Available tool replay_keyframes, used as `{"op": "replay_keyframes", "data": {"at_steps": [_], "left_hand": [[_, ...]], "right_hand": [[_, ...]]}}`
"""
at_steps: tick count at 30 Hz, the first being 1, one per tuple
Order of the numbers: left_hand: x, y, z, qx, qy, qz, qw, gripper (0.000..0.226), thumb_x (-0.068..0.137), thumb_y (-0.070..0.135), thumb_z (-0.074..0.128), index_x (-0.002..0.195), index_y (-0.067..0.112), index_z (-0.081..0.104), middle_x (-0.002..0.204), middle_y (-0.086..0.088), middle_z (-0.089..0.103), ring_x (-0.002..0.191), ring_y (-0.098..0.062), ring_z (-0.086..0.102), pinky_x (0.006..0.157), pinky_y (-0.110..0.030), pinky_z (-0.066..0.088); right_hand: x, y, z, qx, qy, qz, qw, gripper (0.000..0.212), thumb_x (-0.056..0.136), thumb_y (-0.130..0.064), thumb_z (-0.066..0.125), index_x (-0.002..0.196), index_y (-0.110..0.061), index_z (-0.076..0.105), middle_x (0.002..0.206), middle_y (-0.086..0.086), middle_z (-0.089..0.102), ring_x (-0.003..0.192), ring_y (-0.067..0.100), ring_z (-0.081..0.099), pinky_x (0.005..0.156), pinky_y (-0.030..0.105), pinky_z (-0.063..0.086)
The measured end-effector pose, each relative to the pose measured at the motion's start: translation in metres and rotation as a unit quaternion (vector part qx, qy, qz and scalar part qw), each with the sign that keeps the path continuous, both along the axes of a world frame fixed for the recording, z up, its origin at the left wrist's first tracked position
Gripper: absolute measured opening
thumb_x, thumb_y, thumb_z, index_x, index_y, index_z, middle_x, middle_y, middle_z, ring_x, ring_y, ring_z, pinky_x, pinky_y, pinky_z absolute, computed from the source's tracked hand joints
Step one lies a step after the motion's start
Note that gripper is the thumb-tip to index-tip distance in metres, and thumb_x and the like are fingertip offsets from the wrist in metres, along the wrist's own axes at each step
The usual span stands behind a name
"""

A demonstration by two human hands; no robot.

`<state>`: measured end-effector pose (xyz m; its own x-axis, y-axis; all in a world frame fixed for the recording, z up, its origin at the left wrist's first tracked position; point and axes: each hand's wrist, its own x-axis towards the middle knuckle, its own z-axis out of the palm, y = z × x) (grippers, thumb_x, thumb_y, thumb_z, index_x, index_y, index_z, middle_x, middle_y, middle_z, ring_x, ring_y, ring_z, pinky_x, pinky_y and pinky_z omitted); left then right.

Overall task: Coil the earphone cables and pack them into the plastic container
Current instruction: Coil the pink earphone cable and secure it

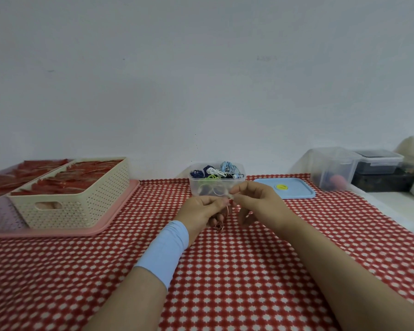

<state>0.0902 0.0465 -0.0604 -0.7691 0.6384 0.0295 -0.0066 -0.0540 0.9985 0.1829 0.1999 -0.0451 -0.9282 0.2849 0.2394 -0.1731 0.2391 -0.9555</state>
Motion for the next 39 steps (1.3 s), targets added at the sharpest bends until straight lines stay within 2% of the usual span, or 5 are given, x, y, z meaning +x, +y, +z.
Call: {"op": "replay_keyframes", "data": {"at_steps": [12,17,22,28,39], "left_hand": [[-0.002,-0.001,-0.001,0.008,0.016,0.002,1.000,0.015,0.087,0.011,0.072,0.102,0.008,0.075,0.078,-0.004,0.070,0.066,-0.011,0.060,0.063,-0.024,0.050],[-0.001,0.001,-0.001,0.028,0.008,0.005,1.000,0.016,0.089,0.010,0.069,0.103,0.004,0.074,0.081,-0.013,0.067,0.066,-0.015,0.061,0.060,-0.025,0.053],[-0.001,0.001,-0.001,0.048,-0.001,0.009,0.999,0.018,0.088,0.002,0.068,0.105,0.005,0.073,0.078,-0.007,0.070,0.066,-0.014,0.061,0.059,-0.025,0.054],[0.000,0.000,0.002,0.054,-0.003,0.019,0.998,0.017,0.090,0.007,0.066,0.104,0.008,0.076,0.082,-0.014,0.067,0.063,-0.013,0.062,0.062,-0.025,0.055],[0.009,0.004,0.007,0.082,-0.025,-0.011,0.996,0.014,0.092,0.006,0.064,0.100,0.004,0.075,0.082,-0.006,0.072,0.067,-0.010,0.063,0.063,-0.024,0.056]], "right_hand": [[0.003,0.002,0.000,-0.029,-0.015,-0.019,0.999,0.011,0.083,-0.003,0.080,0.093,-0.006,0.077,0.067,0.008,0.071,0.054,0.017,0.063,0.051,0.029,0.056],[0.003,0.002,0.000,0.011,0.000,-0.025,1.000,0.013,0.081,0.001,0.081,0.084,-0.012,0.079,0.067,0.006,0.073,0.052,0.015,0.061,0.050,0.027,0.055],[0.002,-0.001,0.001,0.043,0.007,-0.028,0.999,0.017,0.079,0.002,0.082,0.083,-0.013,0.079,0.064,0.003,0.073,0.051,0.014,0.062,0.053,0.029,0.057],[0.005,-0.001,0.004,-0.020,0.013,-0.004,1.000,0.009,0.089,-0.008,0.075,0.093,-0.011,0.082,0.087,0.012,0.078,0.062,0.021,0.064,0.056,0.033,0.057],[0.008,0.000,0.005,-0.108,-0.001,0.043,0.993,0.013,0.081,-0.015,0.075,0.090,-0.016,0.084,0.082,0.008,0.076,0.063,0.016,0.062,0.055,0.031,0.056]]}}
